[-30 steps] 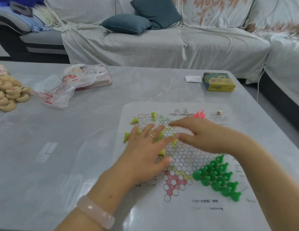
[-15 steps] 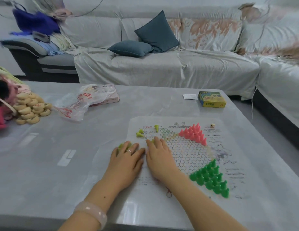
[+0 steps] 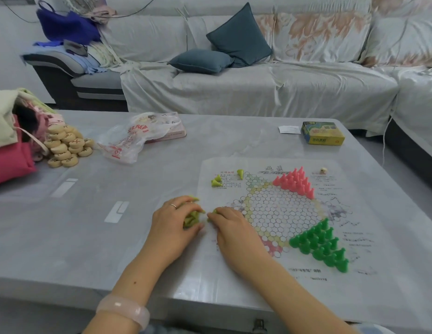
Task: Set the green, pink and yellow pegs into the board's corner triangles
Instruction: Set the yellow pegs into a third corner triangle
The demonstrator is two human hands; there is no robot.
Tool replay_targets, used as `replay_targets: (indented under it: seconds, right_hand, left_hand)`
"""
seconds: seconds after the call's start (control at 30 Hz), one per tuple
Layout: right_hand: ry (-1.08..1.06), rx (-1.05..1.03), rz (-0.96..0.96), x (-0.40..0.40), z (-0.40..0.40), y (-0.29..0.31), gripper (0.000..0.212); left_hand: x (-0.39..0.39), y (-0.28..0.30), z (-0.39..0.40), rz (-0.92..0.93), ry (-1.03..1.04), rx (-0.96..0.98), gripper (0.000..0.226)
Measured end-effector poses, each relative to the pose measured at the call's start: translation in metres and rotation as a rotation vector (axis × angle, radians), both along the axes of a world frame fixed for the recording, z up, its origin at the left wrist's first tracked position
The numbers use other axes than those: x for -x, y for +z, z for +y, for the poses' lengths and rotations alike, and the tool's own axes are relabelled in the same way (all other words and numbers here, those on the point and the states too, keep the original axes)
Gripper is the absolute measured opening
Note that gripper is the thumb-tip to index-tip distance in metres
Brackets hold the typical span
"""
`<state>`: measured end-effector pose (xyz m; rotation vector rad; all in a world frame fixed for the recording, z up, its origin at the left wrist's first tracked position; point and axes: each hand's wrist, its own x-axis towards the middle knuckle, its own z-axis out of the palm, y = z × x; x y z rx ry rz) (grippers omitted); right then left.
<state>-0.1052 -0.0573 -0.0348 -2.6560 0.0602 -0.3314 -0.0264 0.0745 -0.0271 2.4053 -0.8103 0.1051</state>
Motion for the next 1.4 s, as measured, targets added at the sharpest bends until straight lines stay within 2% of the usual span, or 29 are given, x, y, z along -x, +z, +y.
replay_targets:
  seconds: [0.1, 0.17, 0.27, 0.57, 0.63, 0.7, 0.8, 0.87, 0.9, 1.03, 1.27, 1.33, 1.4]
  right_hand:
    - [0.027, 0.047, -0.01, 0.006, 0.002, -0.001, 0.045]
    - [0.026, 0.076, 0.007, 0.003, 0.001, 0.0, 0.044]
    - [0.021, 0.114, 0.018, -0.005, 0.0, 0.004, 0.034]
    - [-0.036, 0.093, -0.115, -0.014, -0.006, -0.006, 0.022]
    - [-0.046, 0.005, -0.084, -0.018, -0.01, -0.002, 0.014]
    - [-0.095, -0.174, -0.078, -0.02, -0.017, 0.003, 0.014]
    - [-0.174, -0.587, -0.035, -0.023, -0.021, 0.015, 0.008]
    - [-0.135, -0.936, 0.002, -0.023, -0.022, 0.021, 0.007]
    - [-0.115, -1.047, 0.003, -0.023, -0.022, 0.023, 0.008]
    - [-0.084, -1.139, 0.004, -0.023, -0.027, 0.026, 0.011]
    - [-0.034, -1.282, 0.021, -0.023, -0.026, 0.031, 0.018]
    - [-0.09, -1.33, -0.009, -0.023, -0.027, 0.033, 0.016]
    - [-0.201, -1.32, -0.051, -0.024, -0.03, 0.034, 0.014]
  left_hand:
    - [-0.003, 0.002, 0.007, 0.037, 0.132, -0.055, 0.042]
    - [-0.003, 0.002, 0.007, 0.072, 0.134, -0.196, 0.051]
    - [-0.001, 0.004, -0.002, 0.069, 0.091, -0.356, 0.049]
    - [-0.004, 0.0, -0.014, 0.097, -0.019, -0.409, 0.048]
    - [-0.007, 0.003, -0.014, 0.119, -0.015, -0.354, 0.047]
    - [-0.006, 0.009, -0.014, 0.119, -0.008, -0.258, 0.046]
    - [-0.001, 0.018, -0.017, 0.048, -0.054, -0.109, 0.044]
    - [0.003, 0.023, -0.021, 0.105, -0.088, 0.003, 0.039]
    - [0.004, 0.025, -0.023, 0.138, -0.091, 0.042, 0.036]
    - [0.005, 0.03, -0.03, 0.2, -0.062, 0.168, 0.024]
    - [0.006, 0.033, -0.034, 0.13, 0.084, 0.238, 0.017]
    - [0.007, 0.034, -0.034, 0.198, 0.142, 0.348, 0.013]
    - [0.007, 0.034, -0.035, 0.374, 0.194, 0.483, 0.018]
